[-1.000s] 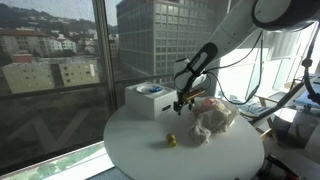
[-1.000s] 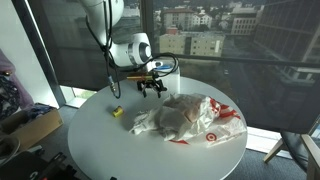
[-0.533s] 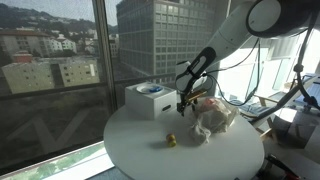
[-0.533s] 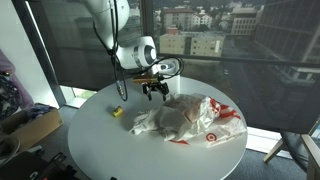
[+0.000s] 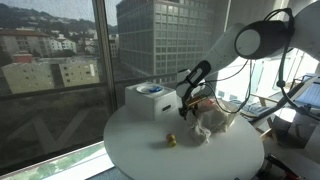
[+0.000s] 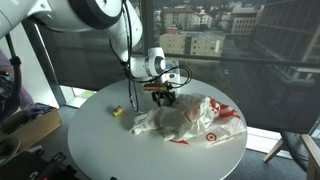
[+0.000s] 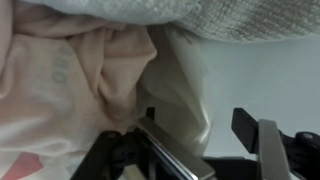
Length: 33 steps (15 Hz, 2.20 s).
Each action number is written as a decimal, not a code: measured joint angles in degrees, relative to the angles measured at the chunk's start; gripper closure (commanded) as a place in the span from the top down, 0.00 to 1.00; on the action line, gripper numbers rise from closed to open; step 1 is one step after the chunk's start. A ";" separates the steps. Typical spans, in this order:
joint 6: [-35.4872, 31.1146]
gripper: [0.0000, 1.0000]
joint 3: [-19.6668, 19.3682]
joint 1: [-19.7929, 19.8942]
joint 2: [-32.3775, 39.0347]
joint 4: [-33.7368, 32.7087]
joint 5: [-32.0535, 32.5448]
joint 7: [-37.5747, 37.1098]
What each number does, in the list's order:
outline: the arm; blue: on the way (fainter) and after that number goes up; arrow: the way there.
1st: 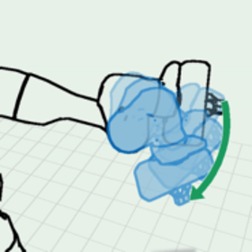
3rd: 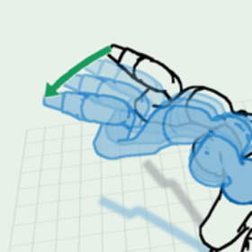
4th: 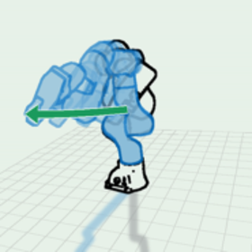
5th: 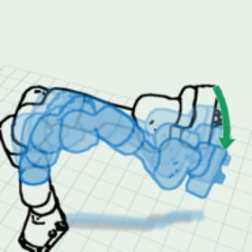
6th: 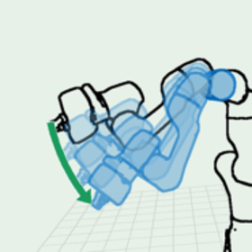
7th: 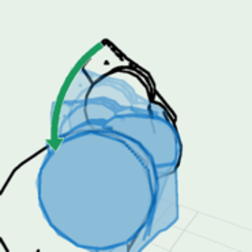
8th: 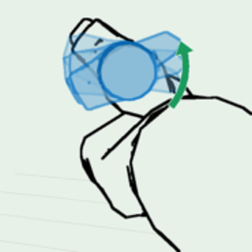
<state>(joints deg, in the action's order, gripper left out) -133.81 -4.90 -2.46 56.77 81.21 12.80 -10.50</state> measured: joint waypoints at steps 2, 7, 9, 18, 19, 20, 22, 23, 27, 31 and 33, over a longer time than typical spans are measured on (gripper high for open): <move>-0.08 0.34 0.81 1.23 1.40 -1.23 -2.40 1.67; 0.19 0.00 6.42 6.44 1.12 -1.17 -13.06 7.37; 0.84 0.00 9.19 8.87 0.80 -0.40 -17.70 10.05; 11.22 0.34 19.25 12.86 -3.02 6.89 -30.39 21.97; 11.49 0.40 19.14 12.21 -3.33 7.43 -30.32 21.98; 11.50 0.48 18.57 11.31 -3.69 7.85 -29.71 21.93; 10.32 0.64 15.88 8.66 -5.03 8.64 -26.57 21.58; 9.23 0.72 14.58 7.50 -6.09 9.22 -25.00 21.51; 4.73 0.99 12.16 5.74 -12.75 13.88 -22.42 21.47; 4.90 1.00 11.39 5.89 -22.17 22.24 -22.42 21.47; 4.84 1.00 10.92 5.89 -27.48 28.17 -22.42 21.41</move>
<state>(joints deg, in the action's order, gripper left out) -128.97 6.01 3.43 29.29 109.38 -9.62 10.91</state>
